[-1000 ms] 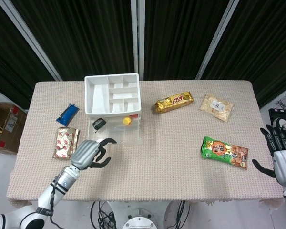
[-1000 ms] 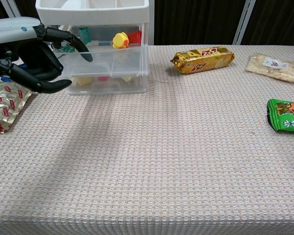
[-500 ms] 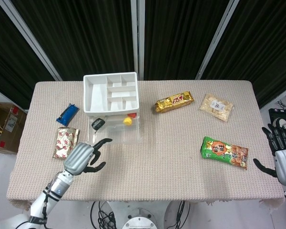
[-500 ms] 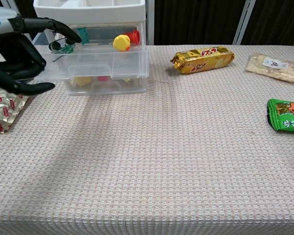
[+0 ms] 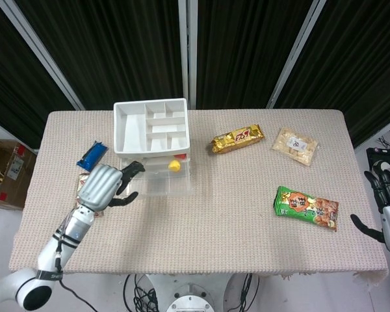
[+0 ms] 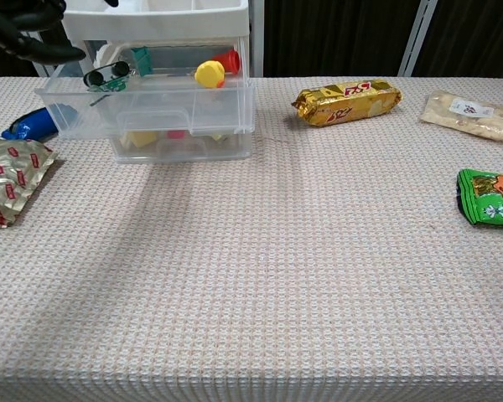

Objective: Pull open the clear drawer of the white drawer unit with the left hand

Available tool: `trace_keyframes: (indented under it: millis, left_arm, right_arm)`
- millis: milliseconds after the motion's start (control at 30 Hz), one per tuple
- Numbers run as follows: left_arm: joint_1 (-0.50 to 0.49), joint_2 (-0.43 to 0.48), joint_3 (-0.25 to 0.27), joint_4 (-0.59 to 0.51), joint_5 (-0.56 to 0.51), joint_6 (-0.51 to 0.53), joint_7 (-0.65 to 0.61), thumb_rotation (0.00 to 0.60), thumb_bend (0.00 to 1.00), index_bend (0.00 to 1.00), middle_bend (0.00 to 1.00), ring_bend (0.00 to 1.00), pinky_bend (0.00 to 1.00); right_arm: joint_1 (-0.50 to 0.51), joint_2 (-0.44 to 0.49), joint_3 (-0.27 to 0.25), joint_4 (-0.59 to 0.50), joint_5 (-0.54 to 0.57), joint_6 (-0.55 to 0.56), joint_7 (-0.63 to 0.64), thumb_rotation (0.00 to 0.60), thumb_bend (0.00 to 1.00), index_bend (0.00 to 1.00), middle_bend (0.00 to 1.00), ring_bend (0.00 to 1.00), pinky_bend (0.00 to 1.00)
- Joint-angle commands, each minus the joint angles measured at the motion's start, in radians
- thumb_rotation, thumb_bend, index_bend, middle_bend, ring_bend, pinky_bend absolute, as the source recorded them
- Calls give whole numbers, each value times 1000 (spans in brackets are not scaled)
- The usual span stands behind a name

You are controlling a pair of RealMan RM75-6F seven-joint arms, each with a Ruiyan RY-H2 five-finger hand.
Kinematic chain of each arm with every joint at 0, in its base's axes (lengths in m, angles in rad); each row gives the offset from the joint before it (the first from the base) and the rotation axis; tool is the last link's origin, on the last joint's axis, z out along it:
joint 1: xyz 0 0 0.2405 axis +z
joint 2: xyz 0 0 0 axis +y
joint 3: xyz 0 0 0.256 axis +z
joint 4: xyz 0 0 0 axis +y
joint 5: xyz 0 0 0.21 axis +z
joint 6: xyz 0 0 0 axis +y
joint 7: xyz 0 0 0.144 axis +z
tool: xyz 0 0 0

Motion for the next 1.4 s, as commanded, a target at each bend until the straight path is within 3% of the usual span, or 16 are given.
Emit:
trace_keyframes:
  millis: [33, 400, 867, 1400]
  left_arm:
    - [-81, -58, -37, 73, -111, -44, 152, 600, 286, 374, 864, 943, 1000]
    - [-163, -127, -2, 145, -248, -42, 414, 600, 276, 362, 865, 944, 1000]
    - [-224, -102, 57, 92, -341, -24, 639, 600, 276, 293, 858, 943, 1000]
    - [-269, -142, 121, 108, -375, 77, 884, 600, 279, 322, 858, 944, 1000]
  right_arm:
    - [-5, 5, 0, -2, -1, 5, 1, 600, 120, 0, 13, 0, 0]
    - [-13, -6, -7, 26, 11, -2, 34, 600, 121, 0, 13, 0, 0]
    - [-20, -14, -9, 48, 17, -2, 58, 600, 122, 0, 13, 0, 0]
    - [-24, -14, -12, 52, 15, -3, 72, 600, 127, 0, 13, 0, 0]
